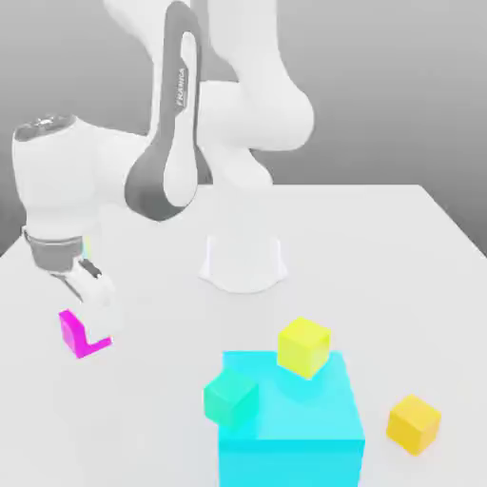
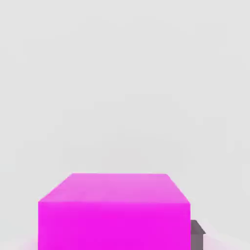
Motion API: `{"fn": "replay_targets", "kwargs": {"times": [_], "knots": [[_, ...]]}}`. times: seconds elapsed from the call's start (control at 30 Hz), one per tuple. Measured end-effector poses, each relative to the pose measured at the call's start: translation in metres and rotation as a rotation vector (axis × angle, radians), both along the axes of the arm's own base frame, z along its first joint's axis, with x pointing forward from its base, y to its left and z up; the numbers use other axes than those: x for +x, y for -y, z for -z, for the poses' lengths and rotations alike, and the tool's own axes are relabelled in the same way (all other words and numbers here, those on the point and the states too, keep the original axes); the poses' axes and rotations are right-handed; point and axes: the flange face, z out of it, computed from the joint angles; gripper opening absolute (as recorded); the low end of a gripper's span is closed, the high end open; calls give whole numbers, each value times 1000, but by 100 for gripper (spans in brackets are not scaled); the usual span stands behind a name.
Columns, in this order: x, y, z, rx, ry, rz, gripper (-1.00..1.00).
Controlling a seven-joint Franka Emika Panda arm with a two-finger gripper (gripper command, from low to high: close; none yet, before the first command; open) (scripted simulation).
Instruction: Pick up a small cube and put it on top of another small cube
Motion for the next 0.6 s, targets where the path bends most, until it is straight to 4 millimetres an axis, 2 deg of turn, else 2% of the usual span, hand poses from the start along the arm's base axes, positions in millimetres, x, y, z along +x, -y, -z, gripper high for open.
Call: {"fn": "replay_targets", "kwargs": {"times": [0.13,0.27,0.3,0.33,0.4,0.43,0.6], "knots": [[51,-72,-37,1,0,-113,-100],[82,-150,-76,1,-1,-207,-100],[86,-163,-77,0,-2,-221,-100],[88,-169,-70,-1,-2,-227,-100],[89,-172,-45,-2,-2,-228,-100],[89,-173,-32,-2,-2,-229,100],[89,-175,-32,-2,-2,-234,100]]}}
